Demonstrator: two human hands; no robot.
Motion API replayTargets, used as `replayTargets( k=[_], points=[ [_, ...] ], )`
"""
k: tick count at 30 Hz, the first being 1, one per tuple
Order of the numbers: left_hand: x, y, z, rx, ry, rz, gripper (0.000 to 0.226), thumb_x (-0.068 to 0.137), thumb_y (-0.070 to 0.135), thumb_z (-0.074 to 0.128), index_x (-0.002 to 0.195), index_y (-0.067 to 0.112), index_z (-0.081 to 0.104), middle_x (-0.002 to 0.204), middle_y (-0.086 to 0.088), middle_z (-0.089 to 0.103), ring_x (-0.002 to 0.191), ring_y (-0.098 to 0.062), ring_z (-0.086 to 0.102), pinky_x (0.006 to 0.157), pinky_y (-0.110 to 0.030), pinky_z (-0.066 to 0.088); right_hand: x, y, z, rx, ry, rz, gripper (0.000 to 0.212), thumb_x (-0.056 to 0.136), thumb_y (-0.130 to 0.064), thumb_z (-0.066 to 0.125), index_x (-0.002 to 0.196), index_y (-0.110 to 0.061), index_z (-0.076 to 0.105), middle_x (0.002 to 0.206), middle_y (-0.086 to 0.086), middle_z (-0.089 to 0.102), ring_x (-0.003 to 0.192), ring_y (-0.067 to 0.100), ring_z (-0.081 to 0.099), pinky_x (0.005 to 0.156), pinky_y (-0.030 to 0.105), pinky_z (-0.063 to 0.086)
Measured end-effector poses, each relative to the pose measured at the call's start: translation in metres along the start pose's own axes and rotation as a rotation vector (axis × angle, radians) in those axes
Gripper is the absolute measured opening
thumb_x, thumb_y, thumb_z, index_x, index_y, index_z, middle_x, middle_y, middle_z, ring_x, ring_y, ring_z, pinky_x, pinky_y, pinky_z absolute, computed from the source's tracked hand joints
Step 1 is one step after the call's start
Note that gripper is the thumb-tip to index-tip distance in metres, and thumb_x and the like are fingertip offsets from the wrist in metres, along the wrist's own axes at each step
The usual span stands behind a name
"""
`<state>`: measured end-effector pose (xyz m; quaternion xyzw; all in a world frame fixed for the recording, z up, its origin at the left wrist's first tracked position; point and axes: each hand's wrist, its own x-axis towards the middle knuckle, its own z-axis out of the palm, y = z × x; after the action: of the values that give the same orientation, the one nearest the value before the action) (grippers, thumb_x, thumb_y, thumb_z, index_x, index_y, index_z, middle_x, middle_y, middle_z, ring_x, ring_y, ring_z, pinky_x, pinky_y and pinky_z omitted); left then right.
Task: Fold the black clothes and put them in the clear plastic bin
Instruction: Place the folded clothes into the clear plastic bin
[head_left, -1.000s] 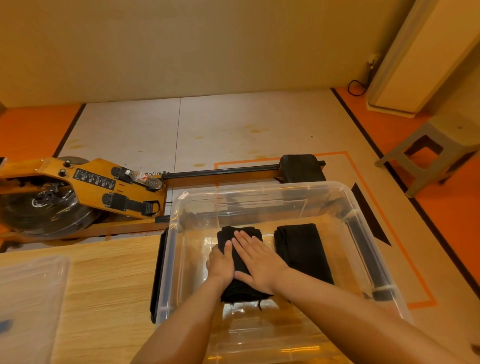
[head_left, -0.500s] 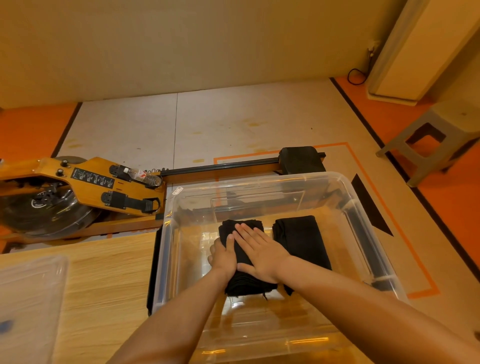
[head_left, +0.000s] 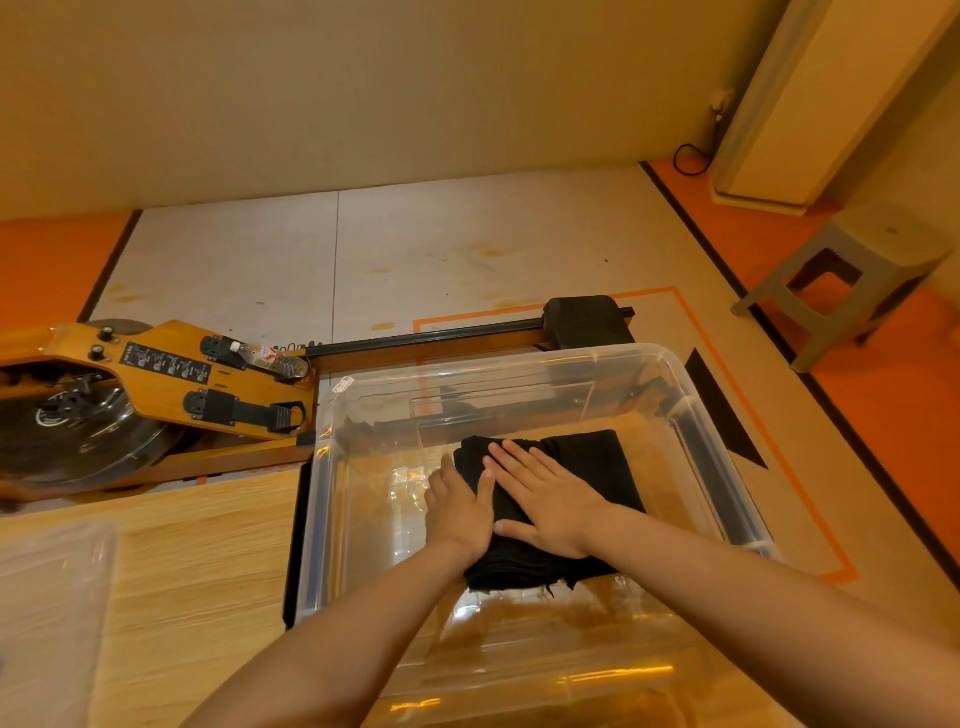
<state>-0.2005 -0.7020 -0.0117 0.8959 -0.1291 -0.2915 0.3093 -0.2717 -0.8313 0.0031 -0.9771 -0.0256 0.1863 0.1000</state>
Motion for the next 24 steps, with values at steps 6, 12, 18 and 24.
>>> replayTargets(
  k=[6, 12, 18, 24],
  points=[
    [-0.010, -0.007, -0.013, 0.675, 0.072, 0.804, 0.067, 0.101, 0.053, 0.015, 0.153, 0.011, 0.017, 0.160, -0.009, 0.021, 0.149, -0.021, 0.012, 0.119, -0.038, 0.006, -0.019, 0.019, -0.015, -0.120, -0.004, 0.001, 0.090, 0.073, -0.076, -0.004, 0.141, -0.019, -0.021, 0.147, -0.001, -0.030, 0.140, 0.015, -0.031, 0.111, 0.029, -0.023],
    [-0.001, -0.016, -0.004, 0.867, -0.122, 0.701, 0.096, 0.070, 0.071, -0.025, 0.146, 0.014, -0.021, 0.158, -0.005, -0.024, 0.144, -0.019, -0.027, 0.113, -0.033, -0.023, -0.028, 0.030, 0.005, -0.122, -0.137, 0.104, 0.102, 0.057, -0.083, -0.017, 0.139, -0.024, -0.031, 0.146, -0.002, -0.037, 0.137, 0.016, -0.034, 0.113, 0.040, -0.020],
    [0.005, -0.013, 0.000, 0.862, -0.179, 0.648, 0.104, 0.060, 0.077, -0.032, 0.143, 0.015, -0.025, 0.158, -0.007, -0.026, 0.143, -0.020, -0.030, 0.116, -0.036, -0.020, -0.020, 0.034, 0.013, -0.104, -0.203, 0.174, 0.098, 0.056, -0.082, -0.015, 0.136, -0.028, -0.035, 0.147, -0.002, -0.038, 0.132, 0.012, -0.038, 0.115, 0.045, -0.018],
    [0.003, -0.004, -0.008, 0.833, -0.240, 0.577, 0.098, 0.077, 0.078, -0.013, 0.150, 0.013, -0.017, 0.160, -0.005, -0.021, 0.146, -0.017, -0.024, 0.120, -0.036, -0.014, -0.025, 0.026, -0.006, -0.067, -0.217, 0.185, 0.096, 0.062, -0.082, -0.008, 0.139, -0.029, -0.031, 0.157, 0.001, -0.028, 0.140, 0.013, -0.031, 0.117, 0.039, -0.015]
  ],
)
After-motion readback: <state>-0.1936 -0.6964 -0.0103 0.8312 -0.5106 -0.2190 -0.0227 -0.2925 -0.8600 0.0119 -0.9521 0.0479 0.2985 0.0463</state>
